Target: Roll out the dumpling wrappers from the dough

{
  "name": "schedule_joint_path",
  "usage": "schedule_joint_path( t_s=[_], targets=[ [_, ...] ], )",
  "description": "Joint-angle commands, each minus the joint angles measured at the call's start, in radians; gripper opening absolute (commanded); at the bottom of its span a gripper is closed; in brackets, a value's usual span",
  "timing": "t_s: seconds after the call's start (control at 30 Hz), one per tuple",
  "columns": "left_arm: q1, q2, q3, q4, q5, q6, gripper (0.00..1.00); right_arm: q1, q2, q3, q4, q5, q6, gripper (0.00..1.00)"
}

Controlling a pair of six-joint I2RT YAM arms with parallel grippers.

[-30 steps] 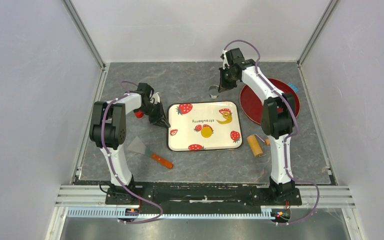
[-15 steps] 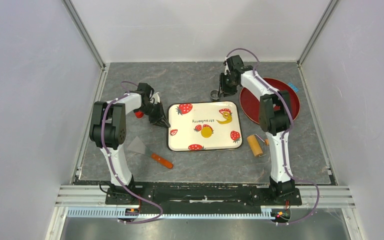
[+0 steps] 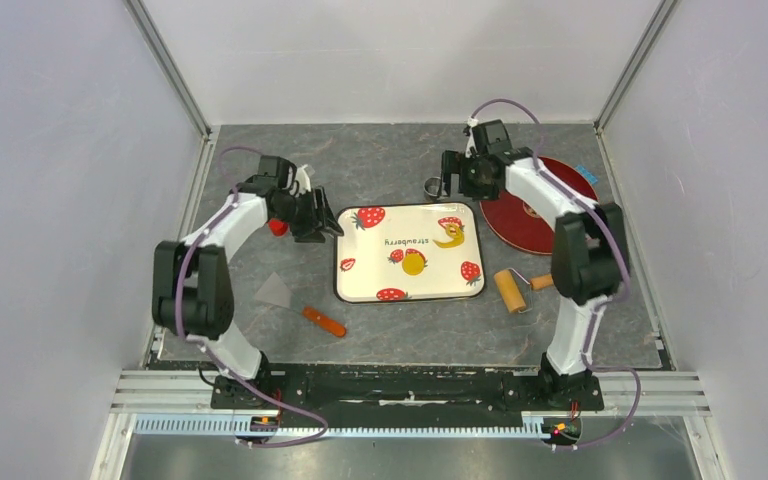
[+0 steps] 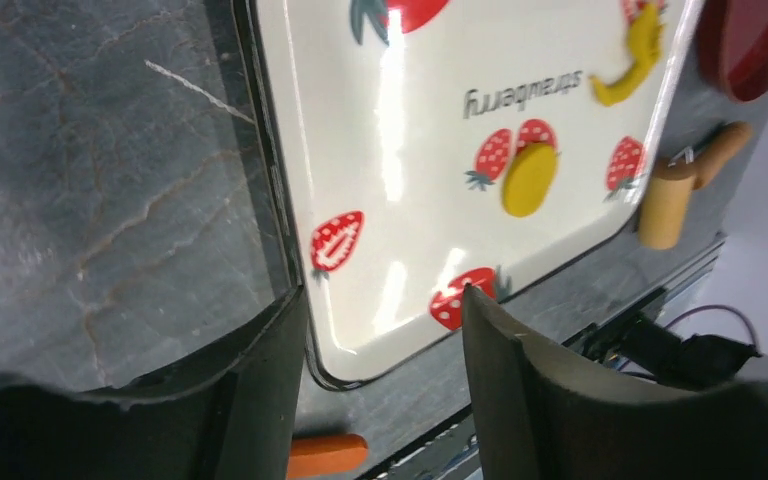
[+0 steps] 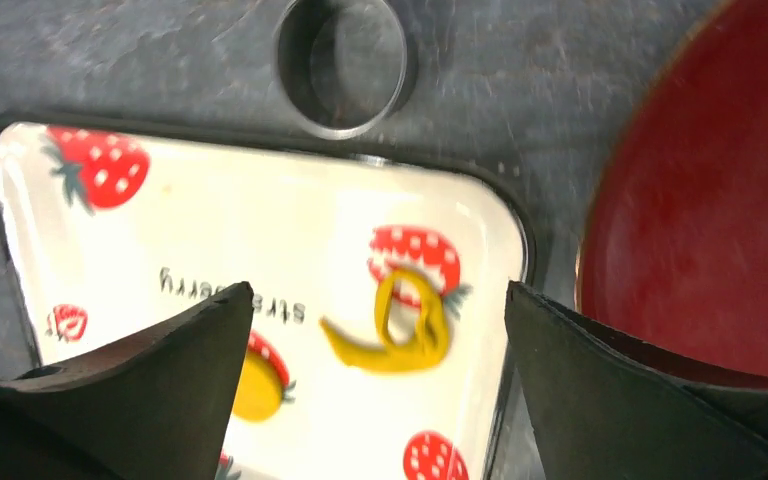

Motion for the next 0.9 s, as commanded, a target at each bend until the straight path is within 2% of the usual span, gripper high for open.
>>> schedule_joint_path(
  t_s=[0.0,0.1,0.3,0.5,0.73,0.87],
  targets=[
    [0.003,-0.178,-0.046,-0.007,-0.044,-0.115,0.64,-0.002,-0.254,-0.202,0.127,-0.018,0.009,0.98],
    [0.003,-0.294,-0.122,-0.029,-0.073,-0.193,0.69,-0.002,-0.388,-0.336,0.149,-0.033,0.007,0.98],
    [0.003,-0.473,-0.256,-0.18,-0.207,-0.313,0.68,-0.002,-0.605,-0.587,0.168,-0.054,0.012,0.98],
    [0.002,-0.58,-0.41,-0.251,-0.257,-0.397,0.68,-0.002,-0.715,-0.79,0.25,-0.067,0.083,0.98],
    [-0.006,-0.587,-0.45,-0.309,-0.356,-0.419,0.68,-0.002,-0.735,-0.813,0.249,-0.062,0.068,0.98],
    [-0.028,-0.502,-0.455,-0.3,-0.368,-0.414,0.65,-0.002,-0.728,-0.807,0.252,-0.086,0.065,0.98]
  ],
)
